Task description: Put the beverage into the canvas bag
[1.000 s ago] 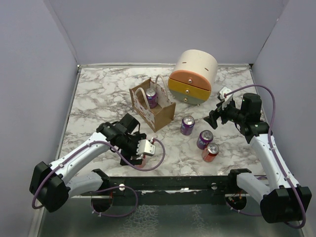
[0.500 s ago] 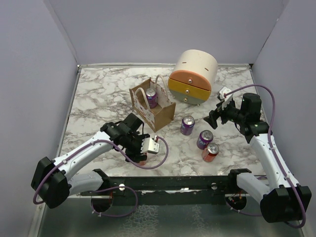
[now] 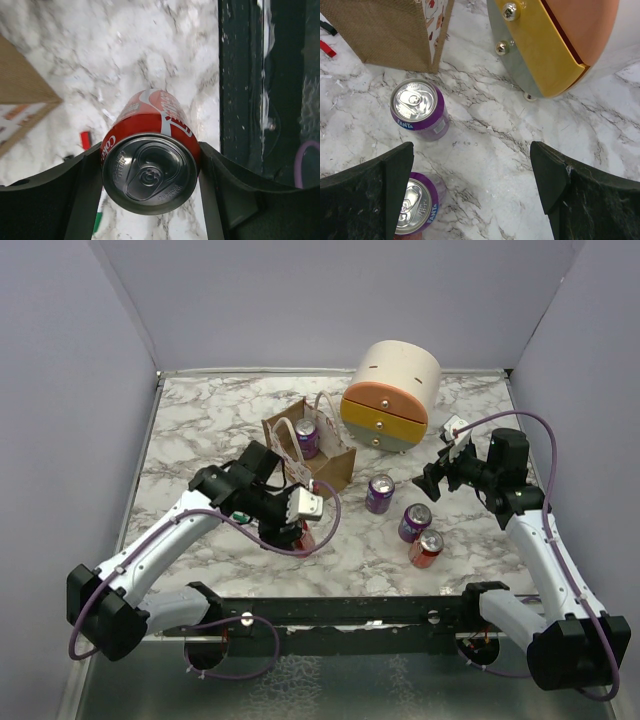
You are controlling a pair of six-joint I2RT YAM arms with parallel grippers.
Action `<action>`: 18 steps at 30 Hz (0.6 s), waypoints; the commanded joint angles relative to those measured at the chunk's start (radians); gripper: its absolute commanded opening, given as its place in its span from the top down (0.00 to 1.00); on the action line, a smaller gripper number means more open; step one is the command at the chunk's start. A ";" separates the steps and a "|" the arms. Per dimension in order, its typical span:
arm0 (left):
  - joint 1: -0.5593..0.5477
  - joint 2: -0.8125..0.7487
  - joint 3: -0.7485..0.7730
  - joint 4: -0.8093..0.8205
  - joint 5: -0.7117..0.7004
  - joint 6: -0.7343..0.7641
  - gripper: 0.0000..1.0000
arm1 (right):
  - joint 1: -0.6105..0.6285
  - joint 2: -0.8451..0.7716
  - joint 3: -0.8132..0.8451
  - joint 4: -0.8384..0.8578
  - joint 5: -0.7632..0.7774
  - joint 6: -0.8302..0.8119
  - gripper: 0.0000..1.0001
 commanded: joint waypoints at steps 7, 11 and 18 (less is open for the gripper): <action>0.033 0.034 0.389 0.081 0.065 -0.188 0.99 | -0.005 0.009 -0.010 0.017 0.015 -0.013 0.00; 0.033 0.073 0.517 0.197 -0.092 -0.300 1.00 | -0.005 0.004 -0.012 0.019 0.019 -0.014 0.00; 0.036 0.176 0.688 0.337 -0.397 -0.435 1.00 | -0.005 0.005 -0.010 0.018 0.016 -0.014 0.00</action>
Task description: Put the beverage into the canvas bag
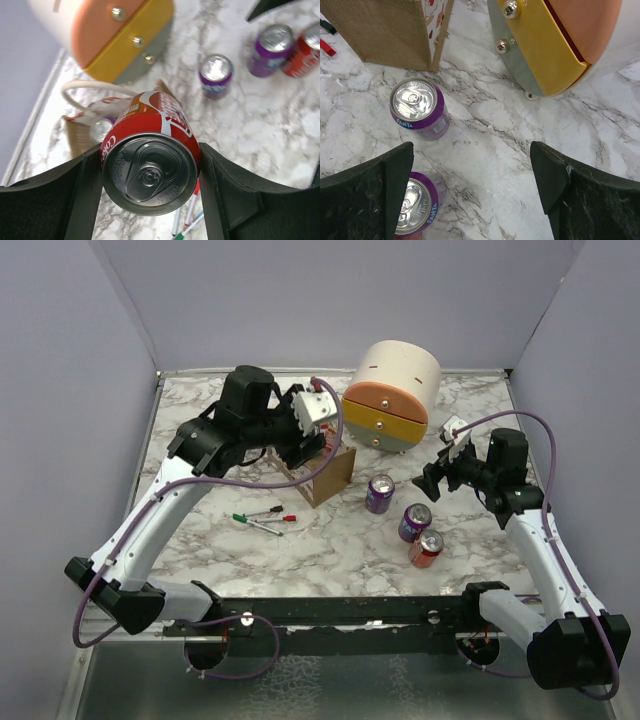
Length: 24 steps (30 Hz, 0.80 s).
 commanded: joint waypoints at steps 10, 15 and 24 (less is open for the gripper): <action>0.123 0.174 0.187 0.287 -0.323 -0.230 1.00 | -0.005 -0.004 -0.009 0.016 0.015 -0.016 0.00; 0.179 0.232 0.197 0.282 -0.283 -0.251 1.00 | -0.005 -0.006 -0.009 0.016 0.014 -0.017 0.00; 0.196 0.387 0.328 0.095 -0.248 -0.251 1.00 | -0.005 -0.012 -0.009 0.015 0.014 -0.020 0.00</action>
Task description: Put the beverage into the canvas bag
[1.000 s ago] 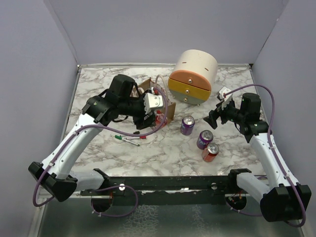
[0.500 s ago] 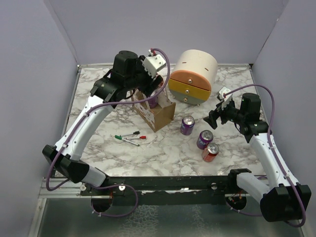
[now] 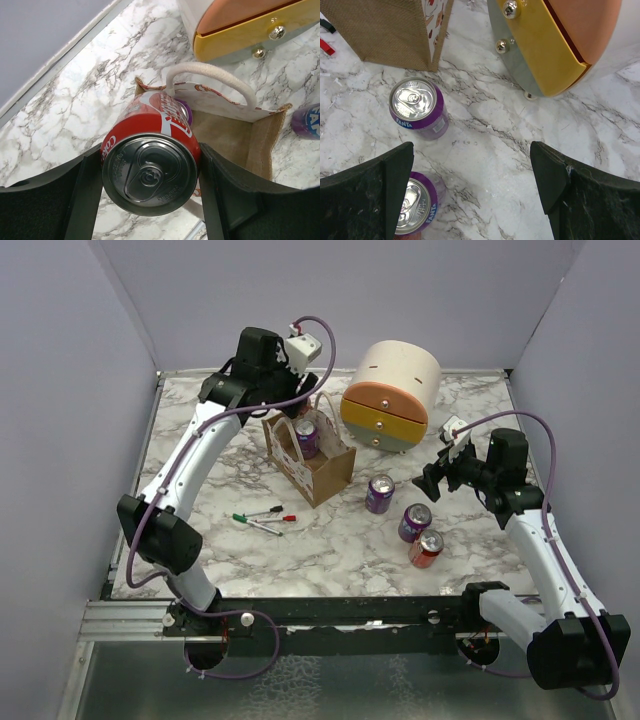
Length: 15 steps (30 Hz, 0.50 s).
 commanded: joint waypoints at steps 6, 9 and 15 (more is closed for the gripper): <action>0.002 0.100 0.135 -0.071 0.081 -0.015 1.00 | -0.005 -0.012 -0.008 0.014 0.011 -0.012 0.00; 0.002 0.118 0.137 -0.087 0.083 -0.001 1.00 | -0.005 -0.013 -0.009 0.014 0.011 -0.012 0.00; 0.002 0.144 0.130 -0.125 0.101 0.012 1.00 | -0.005 -0.011 -0.007 0.014 0.008 -0.012 0.00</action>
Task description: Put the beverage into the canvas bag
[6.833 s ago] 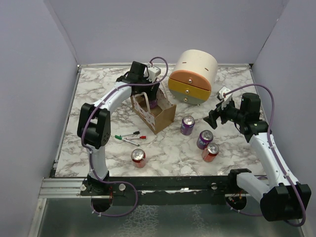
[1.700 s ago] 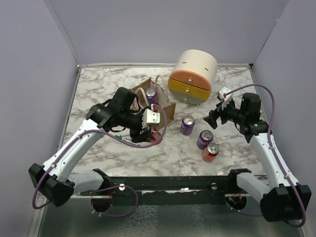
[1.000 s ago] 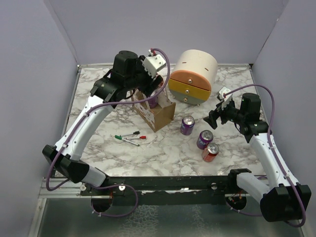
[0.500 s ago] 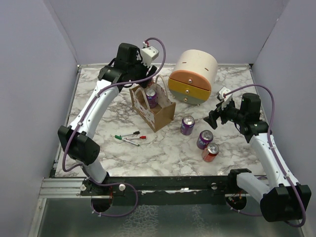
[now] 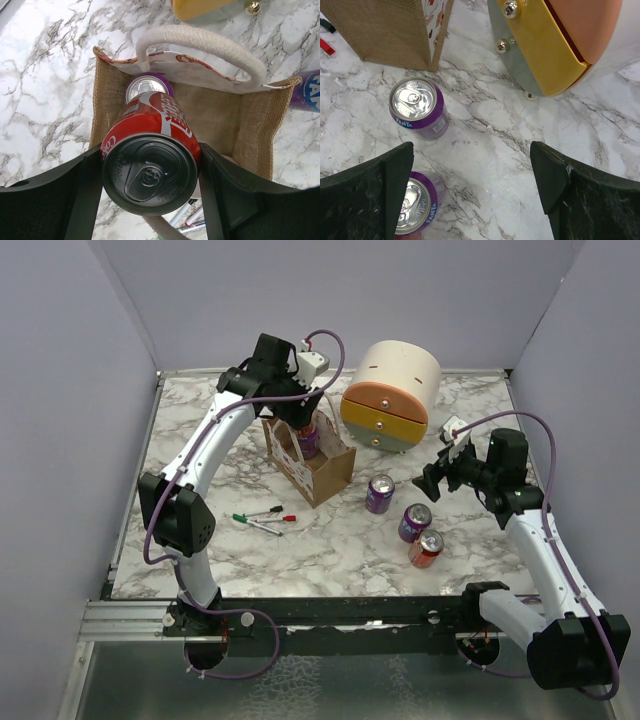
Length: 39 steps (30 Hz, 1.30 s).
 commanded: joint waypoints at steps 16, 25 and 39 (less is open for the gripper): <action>0.004 -0.037 -0.015 -0.070 -0.029 0.059 1.00 | -0.005 -0.013 -0.006 0.010 0.003 -0.012 0.00; 0.017 -0.004 -0.023 -0.056 -0.071 0.060 1.00 | -0.005 -0.011 -0.008 0.011 0.001 -0.012 0.00; 0.026 0.024 -0.038 -0.050 -0.074 0.055 1.00 | -0.005 0.002 -0.006 0.010 -0.003 -0.014 0.00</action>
